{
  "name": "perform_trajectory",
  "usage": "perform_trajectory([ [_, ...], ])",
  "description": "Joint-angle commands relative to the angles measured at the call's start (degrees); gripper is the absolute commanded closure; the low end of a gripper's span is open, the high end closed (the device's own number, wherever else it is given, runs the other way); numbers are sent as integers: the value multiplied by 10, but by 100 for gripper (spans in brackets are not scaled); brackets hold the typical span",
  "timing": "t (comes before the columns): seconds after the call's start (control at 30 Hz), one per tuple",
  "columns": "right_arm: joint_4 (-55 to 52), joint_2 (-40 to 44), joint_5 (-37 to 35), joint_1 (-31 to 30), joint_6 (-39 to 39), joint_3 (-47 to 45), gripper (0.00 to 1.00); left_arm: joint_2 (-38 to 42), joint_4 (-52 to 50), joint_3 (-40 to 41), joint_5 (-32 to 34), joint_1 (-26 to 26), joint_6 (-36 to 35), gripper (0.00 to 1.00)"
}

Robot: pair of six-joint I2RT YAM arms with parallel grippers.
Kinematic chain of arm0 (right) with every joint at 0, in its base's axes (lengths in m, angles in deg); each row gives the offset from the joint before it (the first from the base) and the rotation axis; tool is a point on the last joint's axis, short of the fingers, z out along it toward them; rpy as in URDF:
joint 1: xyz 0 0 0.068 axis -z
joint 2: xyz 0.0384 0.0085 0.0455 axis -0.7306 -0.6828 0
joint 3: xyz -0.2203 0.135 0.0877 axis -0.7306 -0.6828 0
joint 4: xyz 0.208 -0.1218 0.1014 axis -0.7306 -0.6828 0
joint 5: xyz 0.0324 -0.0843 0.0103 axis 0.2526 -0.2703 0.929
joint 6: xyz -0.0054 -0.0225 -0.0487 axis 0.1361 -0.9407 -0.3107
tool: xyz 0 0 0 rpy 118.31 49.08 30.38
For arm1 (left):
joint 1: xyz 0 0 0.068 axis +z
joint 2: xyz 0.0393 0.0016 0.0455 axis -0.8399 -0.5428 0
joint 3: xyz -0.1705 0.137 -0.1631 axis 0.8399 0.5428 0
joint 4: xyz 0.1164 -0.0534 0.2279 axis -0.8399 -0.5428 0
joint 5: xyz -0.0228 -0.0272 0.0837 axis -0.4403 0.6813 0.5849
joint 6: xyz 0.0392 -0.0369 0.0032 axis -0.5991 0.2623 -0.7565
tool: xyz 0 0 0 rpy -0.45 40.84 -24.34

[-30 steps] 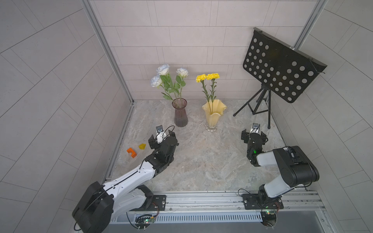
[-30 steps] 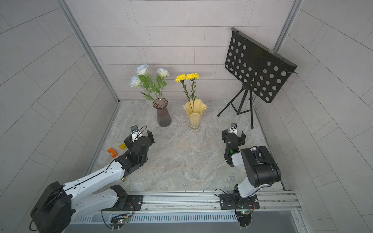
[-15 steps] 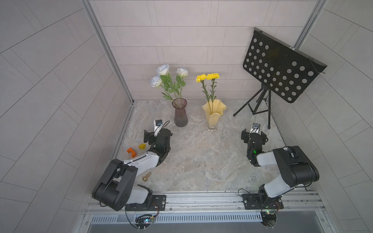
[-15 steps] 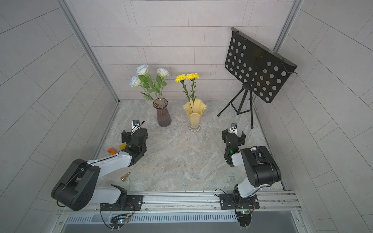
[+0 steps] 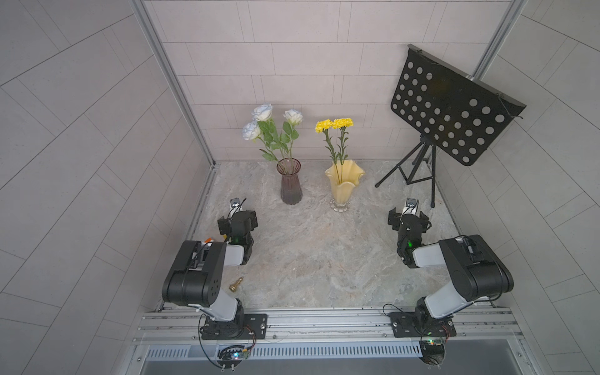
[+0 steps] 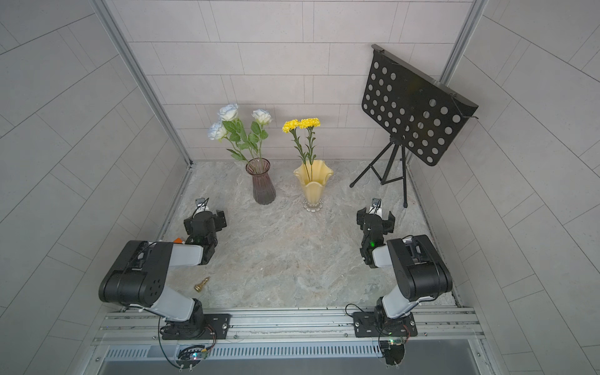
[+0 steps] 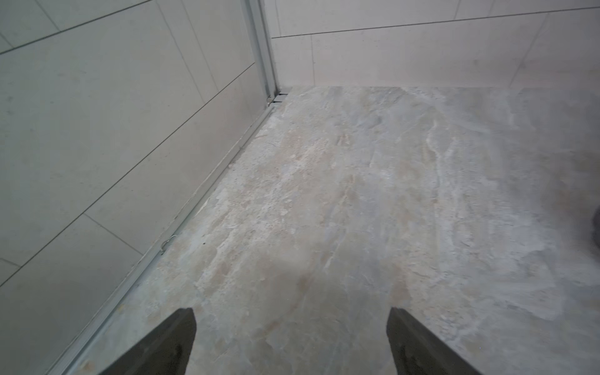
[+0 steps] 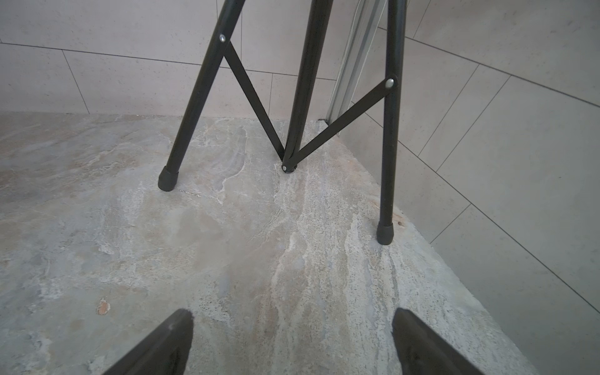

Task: Arrange the flowers in different vases according to their colors
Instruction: Reset both arms

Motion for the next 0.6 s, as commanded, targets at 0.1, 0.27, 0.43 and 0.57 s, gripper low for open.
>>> perform_trajectory([
  [0.1,4,-4,-2,-1,7,-2,0,8,-17,-13,-28,-4,9,0],
  [0.27,4,-4,-2,-1,6,-2,0,15,-41,-20,-29,-4,10,0],
  [0.43,-3,-4,2,-1,6,1,0,13,-33,-17,-28,-4,10,0],
  [0.57,8,-3,2,-1,3,-4,0,13,-34,-17,-28,-4,10,0],
])
